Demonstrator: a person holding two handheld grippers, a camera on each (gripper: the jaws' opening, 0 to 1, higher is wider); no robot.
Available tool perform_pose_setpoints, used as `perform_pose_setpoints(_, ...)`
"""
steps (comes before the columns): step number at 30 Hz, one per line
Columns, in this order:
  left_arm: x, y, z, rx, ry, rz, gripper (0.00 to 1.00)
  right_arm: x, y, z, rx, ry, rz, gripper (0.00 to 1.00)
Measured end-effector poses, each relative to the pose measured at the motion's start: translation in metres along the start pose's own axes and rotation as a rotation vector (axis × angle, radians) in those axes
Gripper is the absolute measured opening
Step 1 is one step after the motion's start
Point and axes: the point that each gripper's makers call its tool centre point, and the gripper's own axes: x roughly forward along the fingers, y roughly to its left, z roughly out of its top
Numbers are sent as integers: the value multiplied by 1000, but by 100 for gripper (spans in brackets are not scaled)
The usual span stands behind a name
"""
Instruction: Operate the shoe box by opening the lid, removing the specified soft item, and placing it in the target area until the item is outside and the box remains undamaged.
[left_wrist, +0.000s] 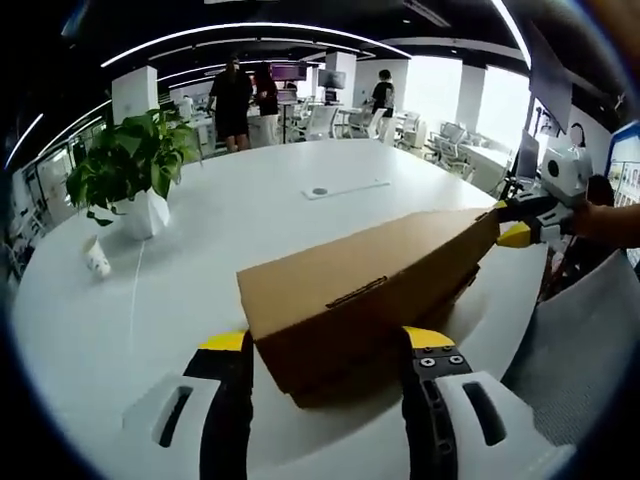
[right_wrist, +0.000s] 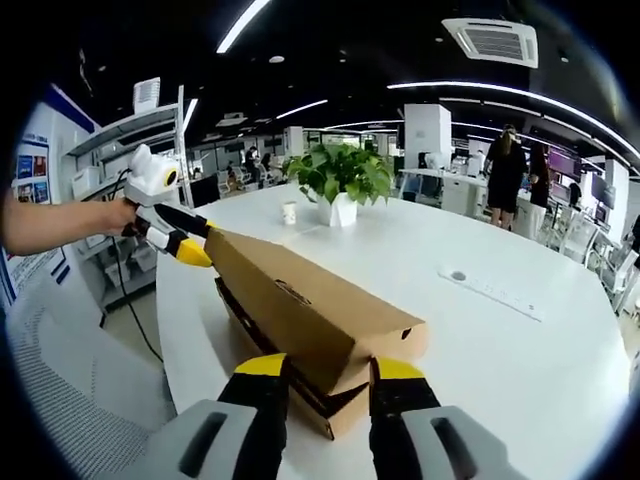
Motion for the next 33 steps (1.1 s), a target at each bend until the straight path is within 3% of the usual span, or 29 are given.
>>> perform_pose_setpoints(6, -1, 1, 7, 28, -9, 11, 60, -2, -2, 9, 3, -20, -6, 29)
perform_pose_setpoints(33, 1, 20, 44, 21, -83, 40, 56, 2, -22, 43, -7, -82, -51, 27)
